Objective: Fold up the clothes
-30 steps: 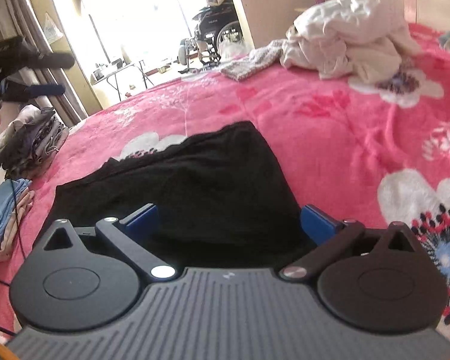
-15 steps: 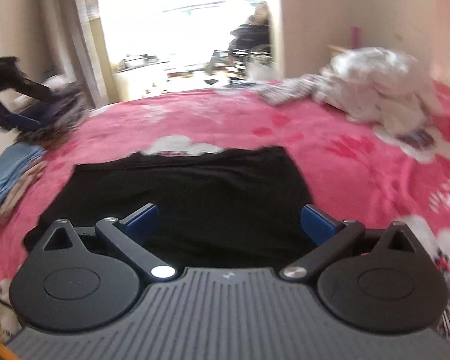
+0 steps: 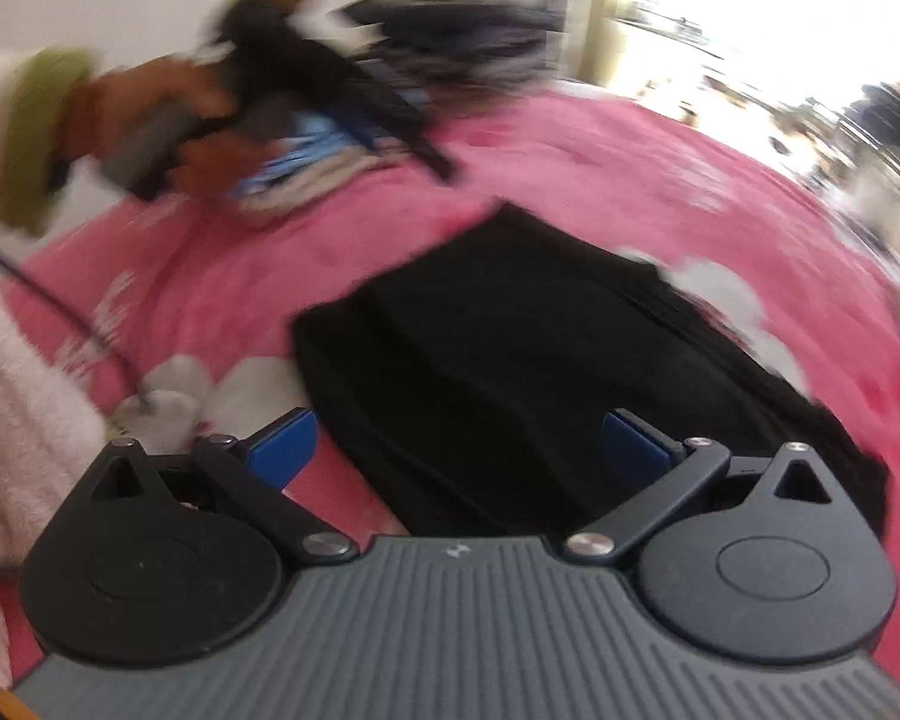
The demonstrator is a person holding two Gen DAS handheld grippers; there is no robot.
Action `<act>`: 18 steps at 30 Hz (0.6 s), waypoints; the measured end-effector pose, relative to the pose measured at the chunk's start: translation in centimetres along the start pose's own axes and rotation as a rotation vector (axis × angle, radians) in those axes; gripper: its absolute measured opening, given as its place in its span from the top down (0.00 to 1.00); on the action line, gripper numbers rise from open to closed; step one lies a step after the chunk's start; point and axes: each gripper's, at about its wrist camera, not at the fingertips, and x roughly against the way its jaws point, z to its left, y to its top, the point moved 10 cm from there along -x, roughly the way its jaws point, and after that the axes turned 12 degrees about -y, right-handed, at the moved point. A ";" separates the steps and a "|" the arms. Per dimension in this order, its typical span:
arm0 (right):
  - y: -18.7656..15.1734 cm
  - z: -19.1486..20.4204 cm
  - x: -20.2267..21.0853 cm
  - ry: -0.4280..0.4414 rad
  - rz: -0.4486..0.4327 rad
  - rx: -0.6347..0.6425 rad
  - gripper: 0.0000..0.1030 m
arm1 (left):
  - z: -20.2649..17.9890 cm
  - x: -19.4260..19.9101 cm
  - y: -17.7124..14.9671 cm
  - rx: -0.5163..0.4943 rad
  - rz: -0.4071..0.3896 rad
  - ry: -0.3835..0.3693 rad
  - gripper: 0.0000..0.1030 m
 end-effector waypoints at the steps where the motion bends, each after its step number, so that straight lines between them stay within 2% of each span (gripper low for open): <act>1: 0.6 1.1 -0.8 0.017 -0.013 0.025 0.01 | 0.5 -0.4 0.0 0.004 0.003 0.007 0.00; 5: 2.3 4.9 -3.8 0.083 -0.083 0.079 0.01 | 2.1 -1.6 -0.1 0.020 0.009 0.030 0.00; 10: 2.3 8.6 -7.9 0.055 -0.132 0.169 0.04 | 2.9 -2.0 0.0 0.052 0.011 0.025 0.00; 12: 1.9 9.4 -9.2 0.040 -0.117 0.209 0.11 | 3.2 -2.3 -0.1 0.058 0.019 0.018 0.00; 15: 1.9 9.8 -10.6 0.021 -0.100 0.232 0.29 | 3.7 -2.8 -0.4 0.063 0.025 0.012 0.00; 17: 1.9 9.9 -11.7 0.003 -0.078 0.247 0.32 | 4.2 -3.0 -0.5 0.075 0.026 0.012 0.00; 18: 1.7 10.0 -12.4 0.003 -0.058 0.257 0.40 | 4.4 -3.1 -0.5 0.081 0.027 0.012 0.00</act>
